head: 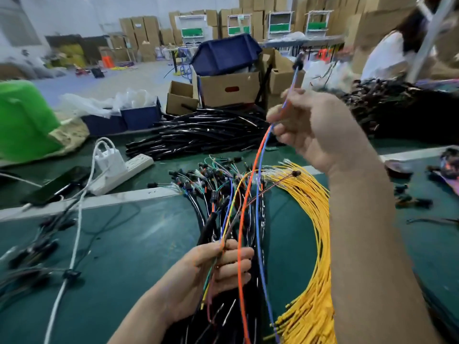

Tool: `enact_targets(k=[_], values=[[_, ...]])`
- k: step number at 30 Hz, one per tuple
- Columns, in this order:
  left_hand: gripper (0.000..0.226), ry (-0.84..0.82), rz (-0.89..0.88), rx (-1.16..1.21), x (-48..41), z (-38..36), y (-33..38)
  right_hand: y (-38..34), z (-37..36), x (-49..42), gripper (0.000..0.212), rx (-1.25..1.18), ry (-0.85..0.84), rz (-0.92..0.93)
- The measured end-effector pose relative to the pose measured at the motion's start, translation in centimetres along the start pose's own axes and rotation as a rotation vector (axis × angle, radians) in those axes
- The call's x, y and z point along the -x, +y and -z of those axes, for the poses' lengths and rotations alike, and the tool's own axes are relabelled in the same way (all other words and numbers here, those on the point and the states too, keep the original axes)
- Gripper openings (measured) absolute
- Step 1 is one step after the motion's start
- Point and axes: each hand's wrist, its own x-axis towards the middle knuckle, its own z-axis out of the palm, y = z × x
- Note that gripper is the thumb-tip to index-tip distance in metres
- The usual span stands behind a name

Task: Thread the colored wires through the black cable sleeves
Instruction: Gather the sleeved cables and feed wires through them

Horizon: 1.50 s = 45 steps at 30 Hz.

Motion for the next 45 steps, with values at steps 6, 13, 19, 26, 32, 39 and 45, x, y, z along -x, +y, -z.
enact_targets(k=[6,13,19,26,32,39,45], values=[[0.024,-0.135,0.012,0.025,0.4,0.5,-0.1,6.0,0.8,-1.9,0.023,0.074,0.006,-0.238],[0.023,-0.133,-0.009,0.106,0.0,0.8,-0.2,8.3,2.0,-3.6,0.023,0.130,0.109,-0.241],[0.024,-0.168,-0.020,0.124,0.2,0.8,-0.2,10.5,2.8,-4.3,0.023,0.105,0.162,-0.268],[0.019,-0.150,-0.043,0.140,0.5,0.7,0.1,12.5,2.2,-5.1,0.024,-0.081,0.369,-0.171],[0.011,-0.131,-0.095,0.153,0.4,0.4,-0.2,11.5,2.0,-4.5,0.018,0.513,0.168,-0.199],[0.013,-0.101,-0.195,-0.364,2.4,-1.0,3.9,6.3,-5.9,1.2,0.018,0.717,-0.547,0.224],[0.041,0.073,-0.292,-0.926,3.4,-3.8,12.1,7.1,-7.8,1.6,0.042,1.009,-0.436,0.496]])
